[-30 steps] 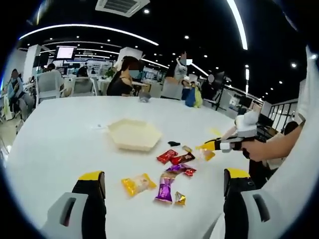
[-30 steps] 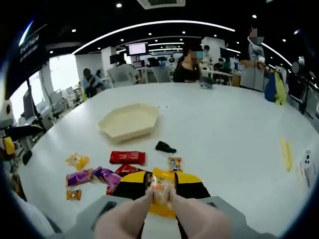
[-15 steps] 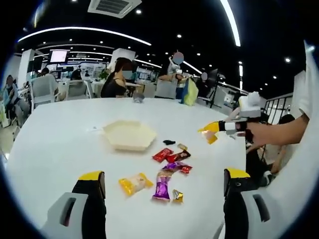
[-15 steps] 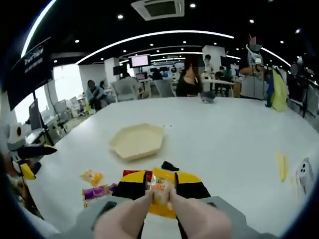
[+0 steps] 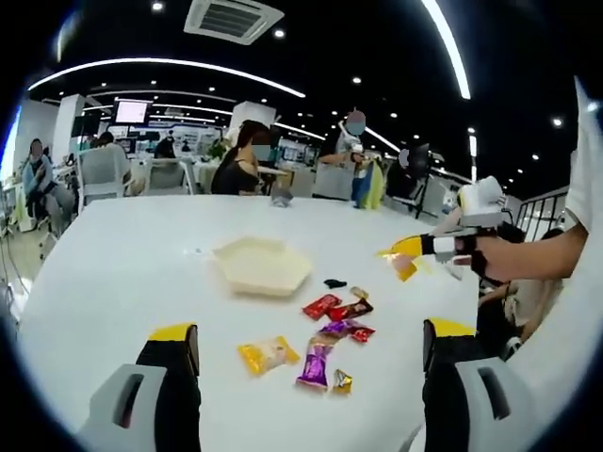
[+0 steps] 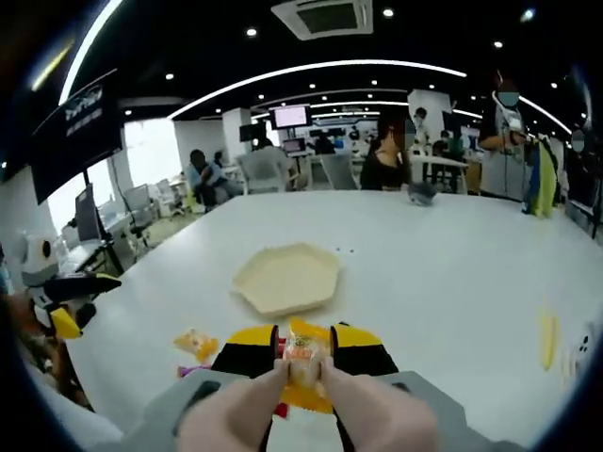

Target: Place the target food into the container with the food tongs after gripping and lifting it, then release it inside without dropping or visibly crushing the food.

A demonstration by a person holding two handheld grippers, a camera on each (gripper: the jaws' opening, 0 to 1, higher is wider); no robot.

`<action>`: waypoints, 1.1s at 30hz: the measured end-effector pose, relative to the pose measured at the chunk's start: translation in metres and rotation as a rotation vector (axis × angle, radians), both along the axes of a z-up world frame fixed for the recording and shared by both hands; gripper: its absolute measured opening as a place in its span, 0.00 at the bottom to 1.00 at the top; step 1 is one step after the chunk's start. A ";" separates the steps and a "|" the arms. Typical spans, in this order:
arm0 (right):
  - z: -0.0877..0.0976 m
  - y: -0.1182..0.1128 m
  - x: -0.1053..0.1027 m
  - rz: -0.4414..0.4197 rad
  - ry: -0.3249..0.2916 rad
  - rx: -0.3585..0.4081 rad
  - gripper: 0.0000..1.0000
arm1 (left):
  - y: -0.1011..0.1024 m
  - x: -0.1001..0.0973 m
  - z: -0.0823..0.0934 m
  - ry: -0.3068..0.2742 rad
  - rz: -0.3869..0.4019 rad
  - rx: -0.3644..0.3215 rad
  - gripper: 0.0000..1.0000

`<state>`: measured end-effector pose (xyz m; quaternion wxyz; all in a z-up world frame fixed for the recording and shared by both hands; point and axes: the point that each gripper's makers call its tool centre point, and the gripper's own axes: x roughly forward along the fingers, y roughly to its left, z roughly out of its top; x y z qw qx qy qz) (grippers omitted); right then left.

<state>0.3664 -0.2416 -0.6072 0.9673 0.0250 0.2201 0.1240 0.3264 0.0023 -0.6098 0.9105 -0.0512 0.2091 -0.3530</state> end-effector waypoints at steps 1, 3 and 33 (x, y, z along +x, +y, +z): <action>-0.001 0.000 0.001 0.009 0.001 0.009 0.21 | -0.001 -0.001 0.002 0.006 0.012 -0.009 0.99; -0.001 -0.002 0.002 0.017 -0.008 0.023 0.21 | -0.006 -0.004 0.007 -0.002 0.022 -0.017 0.99; -0.003 -0.034 0.016 0.095 -0.014 0.122 0.21 | -0.038 -0.010 0.020 0.013 0.140 0.029 0.99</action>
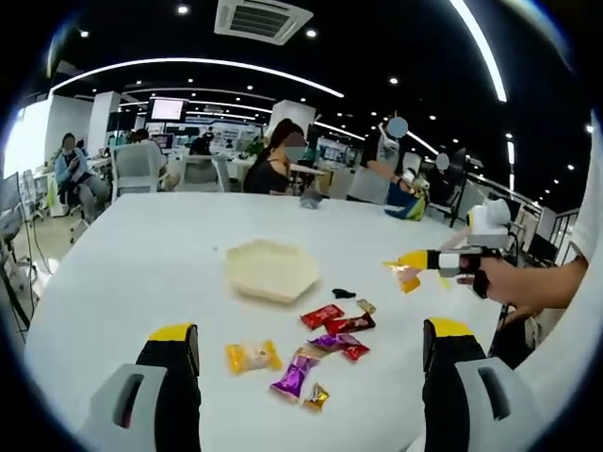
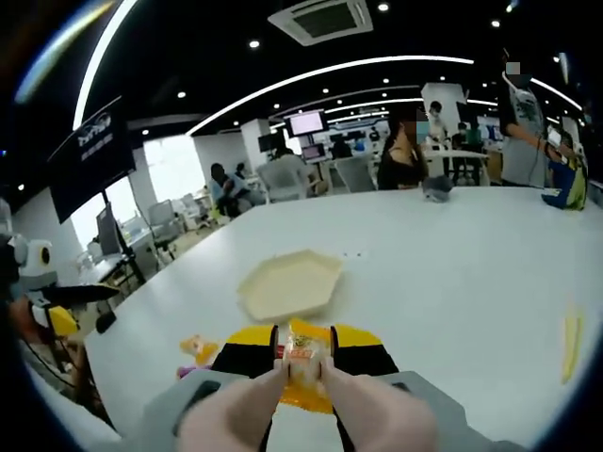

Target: Place the target food into the container with the food tongs after gripping and lifting it, then release it inside without dropping or visibly crushing the food.

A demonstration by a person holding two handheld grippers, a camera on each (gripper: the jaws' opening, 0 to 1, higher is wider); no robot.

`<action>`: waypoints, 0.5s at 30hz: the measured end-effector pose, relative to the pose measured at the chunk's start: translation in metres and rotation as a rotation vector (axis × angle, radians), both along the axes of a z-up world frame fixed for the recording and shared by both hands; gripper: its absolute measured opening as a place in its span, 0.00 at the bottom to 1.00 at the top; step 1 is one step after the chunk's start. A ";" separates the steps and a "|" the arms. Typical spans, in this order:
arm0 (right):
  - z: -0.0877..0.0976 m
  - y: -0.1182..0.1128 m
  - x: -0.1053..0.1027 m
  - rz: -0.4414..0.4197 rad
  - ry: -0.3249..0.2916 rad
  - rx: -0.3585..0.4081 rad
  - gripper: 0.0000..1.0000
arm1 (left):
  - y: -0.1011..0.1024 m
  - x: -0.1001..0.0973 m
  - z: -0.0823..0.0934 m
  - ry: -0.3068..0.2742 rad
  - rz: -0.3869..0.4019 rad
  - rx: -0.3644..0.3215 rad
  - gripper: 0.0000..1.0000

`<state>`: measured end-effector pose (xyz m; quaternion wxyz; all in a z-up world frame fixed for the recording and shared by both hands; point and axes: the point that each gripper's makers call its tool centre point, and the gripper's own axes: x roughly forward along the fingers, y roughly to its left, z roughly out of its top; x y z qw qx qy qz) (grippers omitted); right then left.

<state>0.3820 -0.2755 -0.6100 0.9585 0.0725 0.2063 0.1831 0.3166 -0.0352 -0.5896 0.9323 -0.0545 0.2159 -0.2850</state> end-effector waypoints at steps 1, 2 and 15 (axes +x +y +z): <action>0.002 0.001 0.002 0.007 -0.003 0.001 0.21 | 0.000 0.002 0.002 0.000 -0.002 0.002 0.99; 0.003 0.002 0.004 0.010 -0.003 0.001 0.21 | 0.000 0.004 0.002 -0.001 -0.004 0.003 0.99; 0.017 0.016 0.026 0.048 -0.027 -0.010 0.21 | -0.003 0.014 0.004 -0.011 -0.044 0.006 0.99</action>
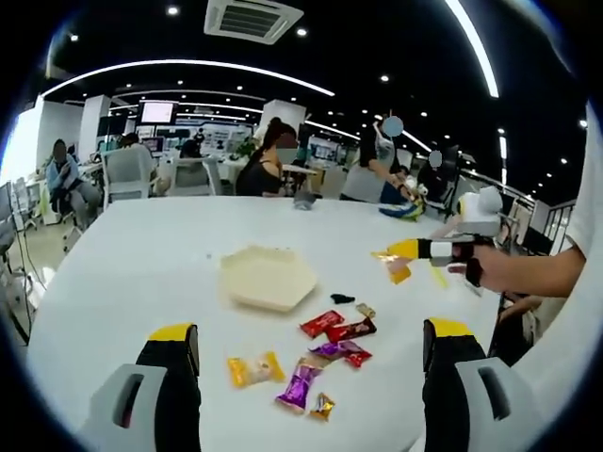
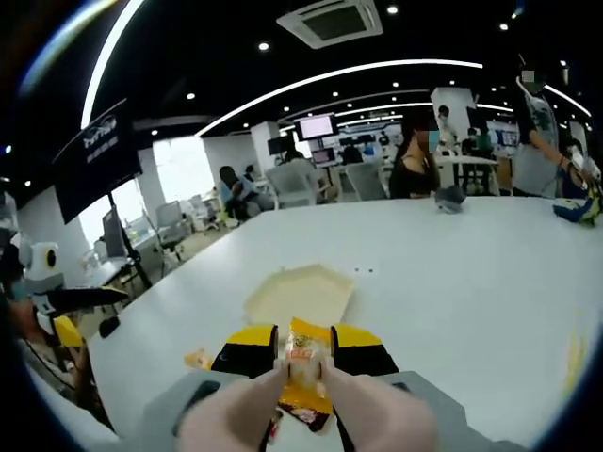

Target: Place the target food into the container with the food tongs after gripping and lifting it, then release it inside without dropping or visibly crushing the food.

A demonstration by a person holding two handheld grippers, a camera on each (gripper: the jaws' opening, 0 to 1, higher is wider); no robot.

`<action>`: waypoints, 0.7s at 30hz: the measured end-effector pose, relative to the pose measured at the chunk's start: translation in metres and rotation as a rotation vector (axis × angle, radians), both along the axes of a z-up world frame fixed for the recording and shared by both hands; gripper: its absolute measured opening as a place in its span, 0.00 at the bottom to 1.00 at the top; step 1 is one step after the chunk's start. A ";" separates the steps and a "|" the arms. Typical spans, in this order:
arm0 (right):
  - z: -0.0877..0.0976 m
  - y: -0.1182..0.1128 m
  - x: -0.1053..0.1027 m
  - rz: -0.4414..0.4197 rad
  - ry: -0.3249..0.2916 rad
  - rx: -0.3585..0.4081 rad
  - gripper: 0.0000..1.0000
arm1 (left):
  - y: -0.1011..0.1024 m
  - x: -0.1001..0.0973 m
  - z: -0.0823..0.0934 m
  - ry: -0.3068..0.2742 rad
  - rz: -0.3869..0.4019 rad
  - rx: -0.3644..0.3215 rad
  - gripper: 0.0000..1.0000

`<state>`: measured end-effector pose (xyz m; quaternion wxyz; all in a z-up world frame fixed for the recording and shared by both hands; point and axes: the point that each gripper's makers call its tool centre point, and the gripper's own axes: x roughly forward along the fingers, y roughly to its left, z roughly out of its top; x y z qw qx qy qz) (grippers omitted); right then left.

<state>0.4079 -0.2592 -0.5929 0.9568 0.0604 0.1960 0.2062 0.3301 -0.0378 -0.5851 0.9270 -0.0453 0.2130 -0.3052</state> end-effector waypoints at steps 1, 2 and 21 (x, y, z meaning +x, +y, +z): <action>0.001 0.003 0.001 0.007 0.002 -0.004 0.21 | 0.001 0.000 0.000 0.002 0.003 -0.003 0.99; 0.002 0.005 0.005 0.014 0.003 -0.004 0.21 | 0.002 0.000 0.000 0.003 0.006 -0.006 0.99; 0.001 0.038 0.043 0.065 -0.018 -0.013 0.21 | 0.037 -0.002 -0.003 -0.016 0.114 -0.018 0.99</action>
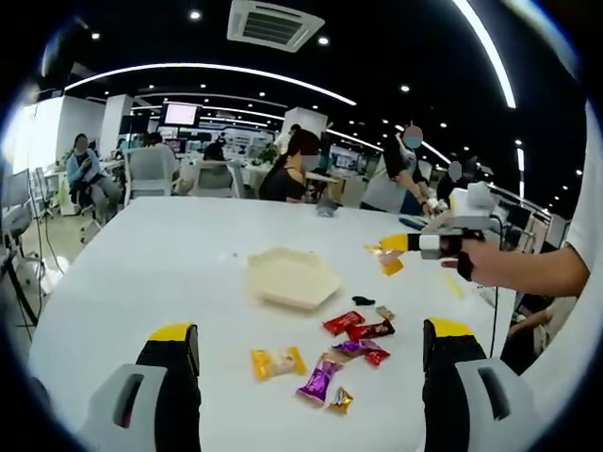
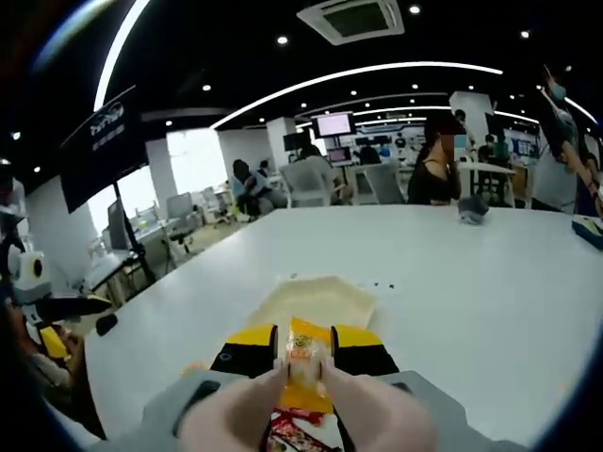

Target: Place the target food into the container with the food tongs after gripping and lifting it, then release it inside without dropping or visibly crushing the food.

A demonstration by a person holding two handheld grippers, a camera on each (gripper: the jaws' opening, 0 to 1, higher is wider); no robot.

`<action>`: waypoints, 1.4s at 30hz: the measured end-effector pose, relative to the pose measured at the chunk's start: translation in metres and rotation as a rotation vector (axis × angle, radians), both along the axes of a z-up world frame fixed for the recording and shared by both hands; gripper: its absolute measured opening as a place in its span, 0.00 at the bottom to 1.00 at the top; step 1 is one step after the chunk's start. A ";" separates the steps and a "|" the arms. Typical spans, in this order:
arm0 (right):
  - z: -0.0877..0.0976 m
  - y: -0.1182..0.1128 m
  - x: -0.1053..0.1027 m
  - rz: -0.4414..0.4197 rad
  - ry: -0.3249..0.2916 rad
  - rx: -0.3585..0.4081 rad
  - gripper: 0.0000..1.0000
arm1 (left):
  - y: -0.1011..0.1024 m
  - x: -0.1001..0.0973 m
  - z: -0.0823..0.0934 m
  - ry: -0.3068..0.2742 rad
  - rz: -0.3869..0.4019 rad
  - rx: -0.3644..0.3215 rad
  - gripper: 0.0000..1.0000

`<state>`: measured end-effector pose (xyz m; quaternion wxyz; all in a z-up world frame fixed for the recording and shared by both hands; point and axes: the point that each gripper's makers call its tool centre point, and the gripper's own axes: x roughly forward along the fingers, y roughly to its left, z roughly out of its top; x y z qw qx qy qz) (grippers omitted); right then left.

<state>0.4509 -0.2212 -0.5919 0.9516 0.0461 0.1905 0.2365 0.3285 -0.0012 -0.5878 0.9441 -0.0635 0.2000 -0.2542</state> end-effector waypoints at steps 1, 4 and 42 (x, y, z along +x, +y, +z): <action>0.000 0.001 0.002 0.002 0.000 0.000 0.21 | 0.002 0.001 0.001 -0.002 0.002 0.000 0.99; 0.002 0.006 0.005 0.010 -0.003 0.010 0.21 | 0.005 0.004 -0.001 0.006 0.008 0.004 0.99; -0.018 0.043 0.066 0.079 0.017 -0.064 0.21 | 0.031 0.011 -0.014 0.046 0.036 -0.001 0.99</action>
